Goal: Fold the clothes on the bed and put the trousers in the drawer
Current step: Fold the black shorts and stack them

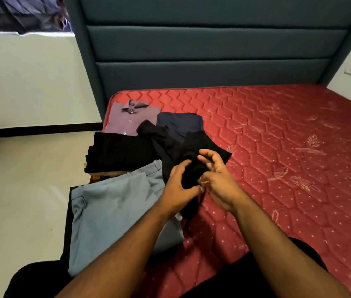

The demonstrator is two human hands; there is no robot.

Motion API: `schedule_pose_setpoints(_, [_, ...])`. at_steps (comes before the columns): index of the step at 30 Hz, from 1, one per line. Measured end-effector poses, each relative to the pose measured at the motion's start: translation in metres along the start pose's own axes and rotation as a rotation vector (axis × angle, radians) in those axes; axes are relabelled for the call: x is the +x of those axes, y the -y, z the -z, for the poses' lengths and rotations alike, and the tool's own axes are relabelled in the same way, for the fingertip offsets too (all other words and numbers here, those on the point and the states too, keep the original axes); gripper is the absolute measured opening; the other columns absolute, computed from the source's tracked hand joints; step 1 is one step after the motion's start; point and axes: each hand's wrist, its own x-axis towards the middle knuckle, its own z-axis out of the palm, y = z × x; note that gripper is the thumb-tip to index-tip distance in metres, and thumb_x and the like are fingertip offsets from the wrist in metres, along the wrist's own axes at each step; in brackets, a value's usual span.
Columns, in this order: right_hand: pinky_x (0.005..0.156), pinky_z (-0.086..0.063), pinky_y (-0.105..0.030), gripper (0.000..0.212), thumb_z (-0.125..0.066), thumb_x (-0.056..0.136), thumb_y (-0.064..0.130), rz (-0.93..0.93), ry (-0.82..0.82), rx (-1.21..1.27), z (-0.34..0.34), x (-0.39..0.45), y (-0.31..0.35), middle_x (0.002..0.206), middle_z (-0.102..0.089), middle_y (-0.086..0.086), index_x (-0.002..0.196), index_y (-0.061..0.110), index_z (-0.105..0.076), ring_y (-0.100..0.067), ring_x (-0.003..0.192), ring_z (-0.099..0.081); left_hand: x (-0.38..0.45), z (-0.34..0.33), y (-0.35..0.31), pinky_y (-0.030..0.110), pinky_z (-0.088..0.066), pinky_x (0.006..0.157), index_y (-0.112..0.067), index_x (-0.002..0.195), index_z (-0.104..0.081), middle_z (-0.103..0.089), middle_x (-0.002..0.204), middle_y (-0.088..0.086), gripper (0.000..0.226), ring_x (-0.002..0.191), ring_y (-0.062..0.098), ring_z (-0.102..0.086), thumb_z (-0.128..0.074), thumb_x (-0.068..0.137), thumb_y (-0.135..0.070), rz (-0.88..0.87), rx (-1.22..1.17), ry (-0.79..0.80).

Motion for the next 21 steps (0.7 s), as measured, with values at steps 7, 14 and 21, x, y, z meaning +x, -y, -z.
schedule_pose_setpoints(7, [0.069, -0.056, -0.033, 0.072, -0.059, 0.077, -0.022, 0.157, 0.280, -0.390, 0.023, 0.026, 0.050, 0.139, -0.047, 0.014, 0.126, 0.031, -0.057, -0.016, 0.080, -0.061, 0.010, 0.020, -0.024, 0.029, -0.049, 0.090, -0.031, 0.133, -0.037, -0.050, 0.124, -0.001, 0.070, 0.106, 0.011, -0.055, -0.051, 0.071, -0.001, -0.272, 0.097, -0.035])
schedule_pose_setpoints(14, [0.039, -0.044, -0.023, 0.031, -0.074, 0.075, -0.010, 0.387, 0.074, -0.521, 0.019, 0.046, 0.145, 0.075, -0.058, -0.001, 0.089, 0.012, -0.057, -0.009, 0.044, -0.051, 0.043, 0.062, -0.060, 0.046, -0.053, 0.085, -0.039, 0.144, -0.023, -0.062, 0.125, 0.002, 0.080, 0.107, 0.029, -0.063, -0.063, 0.075, -0.039, -0.264, 0.504, -0.164])
schedule_pose_setpoints(21, [0.034, -0.038, -0.019, 0.034, -0.069, 0.081, -0.008, 0.580, -0.175, -0.361, 0.033, 0.034, 0.221, 0.088, -0.063, -0.001, 0.103, 0.017, -0.063, -0.012, 0.036, -0.050, 0.081, 0.138, -0.148, 0.027, -0.051, 0.091, -0.015, 0.115, -0.068, -0.069, 0.105, -0.005, 0.043, 0.095, 0.009, -0.064, -0.079, 0.074, -0.022, -0.575, 0.247, -0.337])
